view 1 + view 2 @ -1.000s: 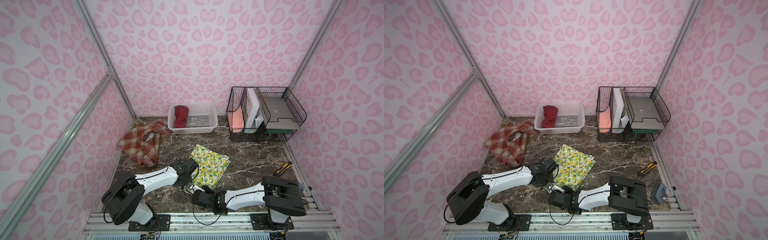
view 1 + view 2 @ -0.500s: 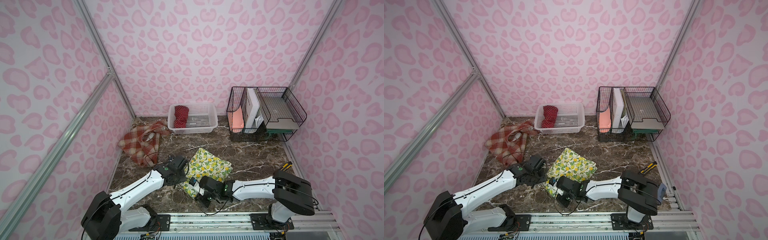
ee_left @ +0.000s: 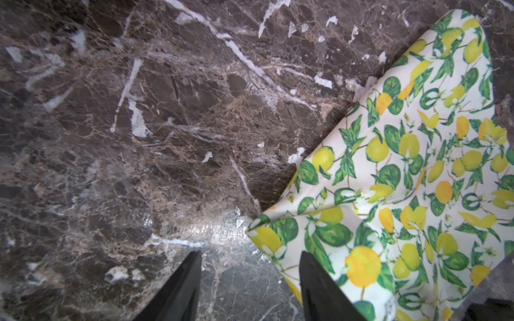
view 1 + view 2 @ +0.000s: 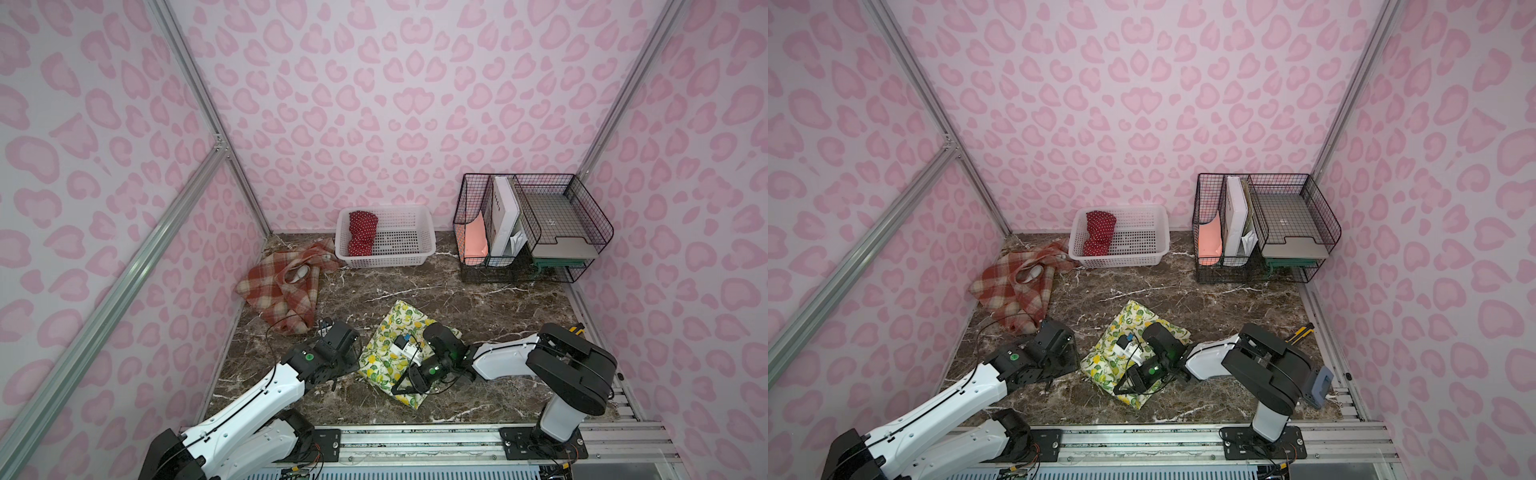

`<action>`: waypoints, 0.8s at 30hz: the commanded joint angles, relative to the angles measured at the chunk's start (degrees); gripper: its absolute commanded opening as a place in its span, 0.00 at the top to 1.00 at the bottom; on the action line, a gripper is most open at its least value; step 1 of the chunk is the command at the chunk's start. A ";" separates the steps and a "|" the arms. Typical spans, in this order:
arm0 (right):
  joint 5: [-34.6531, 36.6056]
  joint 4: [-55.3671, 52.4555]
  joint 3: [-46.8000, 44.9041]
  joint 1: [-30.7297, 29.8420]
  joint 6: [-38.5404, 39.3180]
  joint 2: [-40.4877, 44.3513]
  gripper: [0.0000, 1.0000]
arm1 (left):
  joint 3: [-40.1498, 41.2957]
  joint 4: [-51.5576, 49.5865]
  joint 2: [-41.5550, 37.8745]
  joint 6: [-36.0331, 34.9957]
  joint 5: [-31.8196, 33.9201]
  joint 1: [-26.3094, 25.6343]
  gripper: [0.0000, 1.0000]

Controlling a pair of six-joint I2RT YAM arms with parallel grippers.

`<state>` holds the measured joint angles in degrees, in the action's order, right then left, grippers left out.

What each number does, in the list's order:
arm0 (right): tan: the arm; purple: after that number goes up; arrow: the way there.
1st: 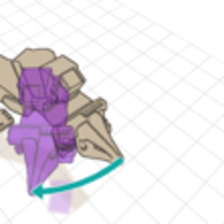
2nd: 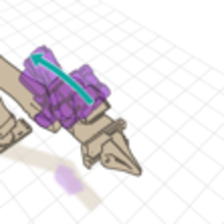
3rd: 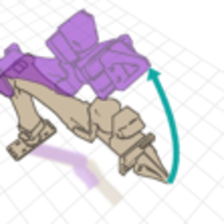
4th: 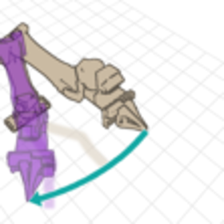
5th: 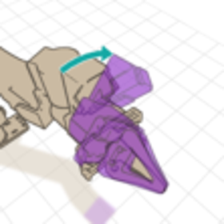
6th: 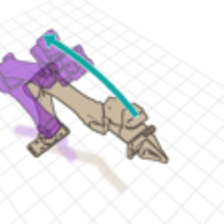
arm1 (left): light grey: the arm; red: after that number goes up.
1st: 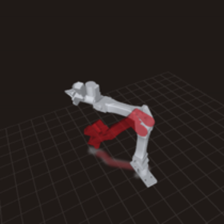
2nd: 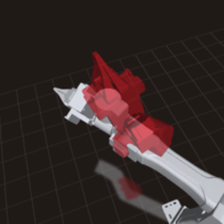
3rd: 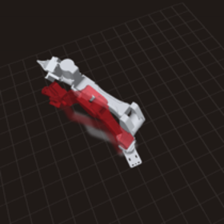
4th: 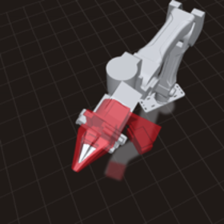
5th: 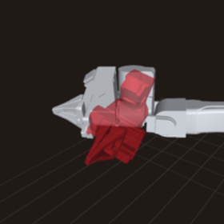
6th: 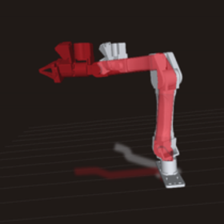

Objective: Roll up the skirts
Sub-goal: Roll the skirt at the center of the board.

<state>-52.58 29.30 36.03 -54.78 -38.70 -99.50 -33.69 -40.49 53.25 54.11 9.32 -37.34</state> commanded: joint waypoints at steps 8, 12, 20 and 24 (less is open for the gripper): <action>-5.36 3.68 0.20 3.68 -4.85 -5.32 1.00 | 4.76 9.53 -4.74 8.22 1.52 -4.43 0.36; -3.82 3.41 -0.39 3.67 -3.94 -6.22 1.00 | 4.67 13.08 -1.22 11.48 0.59 -5.35 0.29; -2.12 2.89 -0.67 3.62 -3.23 -5.72 1.00 | 7.51 13.83 1.60 17.12 2.59 -7.95 0.26; -1.29 1.50 -0.52 3.17 -2.72 -5.23 1.00 | 10.20 18.56 1.78 19.22 3.74 -8.06 0.26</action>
<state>-54.94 32.29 35.40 -51.33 -42.61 -105.10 -24.45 -25.61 54.70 70.83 10.98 -45.30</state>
